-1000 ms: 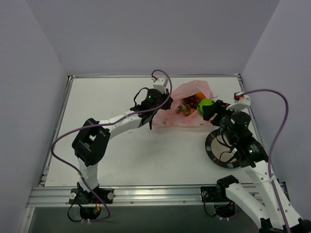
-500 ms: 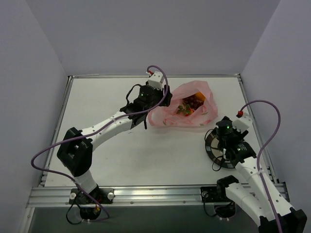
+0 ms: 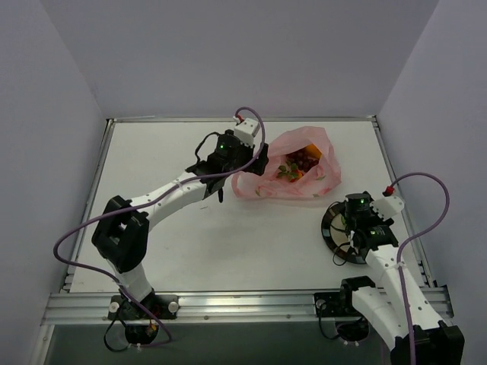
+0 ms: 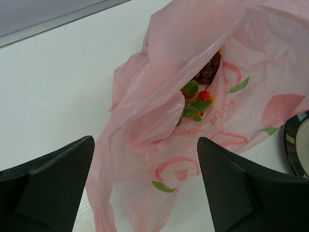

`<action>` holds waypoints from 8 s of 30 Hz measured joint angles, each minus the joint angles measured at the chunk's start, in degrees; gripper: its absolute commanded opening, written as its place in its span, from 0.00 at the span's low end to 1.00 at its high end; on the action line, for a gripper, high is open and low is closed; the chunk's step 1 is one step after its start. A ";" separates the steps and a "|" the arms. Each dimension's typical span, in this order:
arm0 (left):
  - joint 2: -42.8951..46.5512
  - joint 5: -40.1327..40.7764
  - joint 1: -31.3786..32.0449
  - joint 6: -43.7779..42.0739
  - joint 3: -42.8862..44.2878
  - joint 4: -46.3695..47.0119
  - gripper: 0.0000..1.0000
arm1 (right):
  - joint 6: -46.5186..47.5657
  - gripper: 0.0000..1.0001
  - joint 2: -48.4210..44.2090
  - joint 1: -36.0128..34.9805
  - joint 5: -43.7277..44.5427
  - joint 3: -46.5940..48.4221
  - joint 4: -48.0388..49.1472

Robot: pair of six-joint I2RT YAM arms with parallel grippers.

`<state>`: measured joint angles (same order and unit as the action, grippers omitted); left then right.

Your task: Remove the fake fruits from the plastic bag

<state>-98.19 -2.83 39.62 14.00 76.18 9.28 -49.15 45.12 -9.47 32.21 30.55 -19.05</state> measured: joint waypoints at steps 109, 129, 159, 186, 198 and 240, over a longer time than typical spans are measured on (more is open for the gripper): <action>-8.00 -7.43 -3.98 3.32 2.95 -2.01 0.12 | 32.89 0.00 32.65 -21.81 -13.51 19.85 34.01; -7.98 -7.98 -2.47 5.57 2.64 0.81 0.08 | -2.40 0.00 -5.81 -22.51 -0.63 6.43 -7.37; -7.67 -7.45 -2.12 5.35 1.88 0.90 0.08 | 7.37 0.00 5.01 -24.44 -4.22 7.67 6.82; -8.24 -5.25 -4.11 13.09 3.63 1.88 0.02 | 50.21 0.71 62.40 -7.56 -23.93 34.84 40.33; -12.68 -7.48 -4.87 14.99 5.66 2.16 0.02 | 52.59 0.83 71.63 -7.43 -23.61 43.41 40.24; -12.52 -9.33 -4.90 20.24 5.38 7.82 0.02 | 36.33 0.00 39.30 -16.15 -22.34 24.68 38.42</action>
<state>-110.72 -12.16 34.72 34.24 81.56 17.10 -12.82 84.42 -25.63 9.87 55.22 19.38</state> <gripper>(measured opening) 0.027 0.065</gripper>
